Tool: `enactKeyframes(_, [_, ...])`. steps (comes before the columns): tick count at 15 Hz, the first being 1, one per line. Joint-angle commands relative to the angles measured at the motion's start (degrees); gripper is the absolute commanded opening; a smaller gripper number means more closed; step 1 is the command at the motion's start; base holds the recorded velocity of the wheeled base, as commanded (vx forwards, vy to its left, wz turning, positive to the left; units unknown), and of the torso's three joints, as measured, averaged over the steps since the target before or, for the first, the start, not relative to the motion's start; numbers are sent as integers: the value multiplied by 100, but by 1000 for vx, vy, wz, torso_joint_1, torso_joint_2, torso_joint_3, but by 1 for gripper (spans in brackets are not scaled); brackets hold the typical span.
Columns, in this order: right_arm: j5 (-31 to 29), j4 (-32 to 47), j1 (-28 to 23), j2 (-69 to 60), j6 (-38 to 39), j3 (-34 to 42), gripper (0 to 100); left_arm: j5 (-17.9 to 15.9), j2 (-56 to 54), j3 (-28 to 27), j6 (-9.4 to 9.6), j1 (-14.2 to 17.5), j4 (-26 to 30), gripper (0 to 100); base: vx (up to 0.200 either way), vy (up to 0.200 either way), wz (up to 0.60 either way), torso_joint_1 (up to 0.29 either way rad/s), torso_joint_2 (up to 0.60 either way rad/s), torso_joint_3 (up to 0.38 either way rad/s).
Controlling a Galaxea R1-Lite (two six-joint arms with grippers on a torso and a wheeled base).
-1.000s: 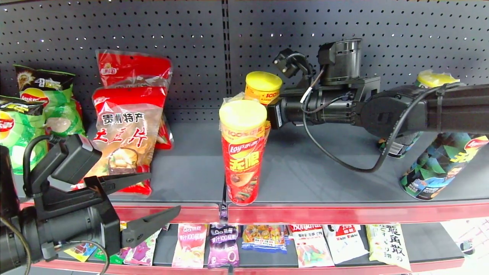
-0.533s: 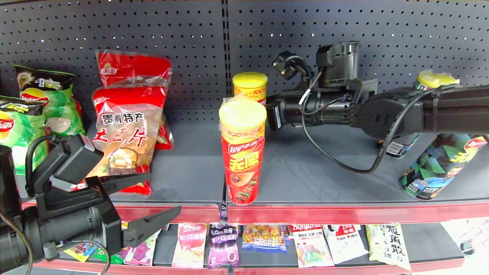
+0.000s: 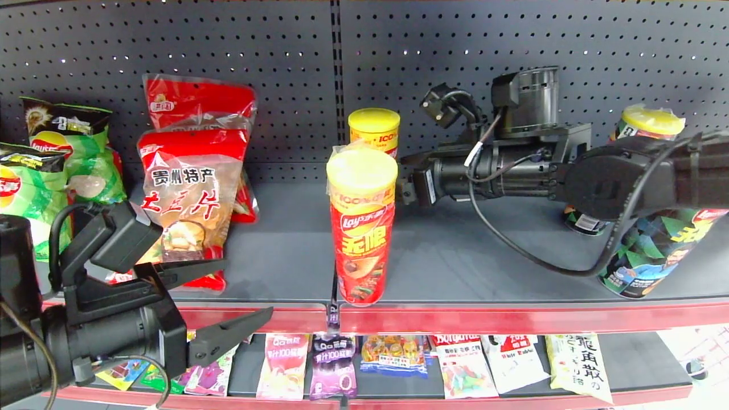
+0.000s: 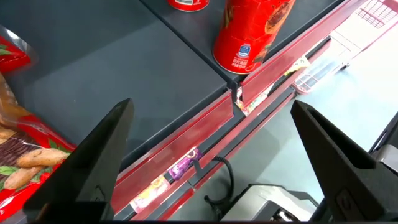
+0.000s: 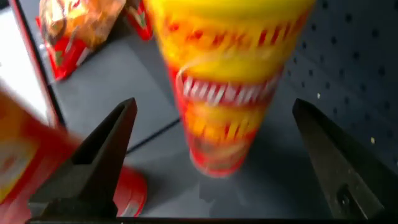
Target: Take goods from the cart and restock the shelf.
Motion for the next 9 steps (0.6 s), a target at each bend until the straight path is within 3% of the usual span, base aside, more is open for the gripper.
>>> enactKeyframes(1, [-108, -14, -178, -599, 3, 472, 100, 4, 207, -72, 6, 0, -7, 100, 0, 0, 0, 0, 0, 0])
enactKeyframes(4, [-346, -5, -345, -1171, 11, 1245, 100, -5, 497, -230, 50, -9, -7, 100, 0, 0, 0, 0, 0, 0])
enactKeyframes(9, [-363, -14, -283, -3025, 20, 3557, 100, -5, 1042, -424, 94, -140, -25, 100, 0, 0, 0, 0, 0, 0])
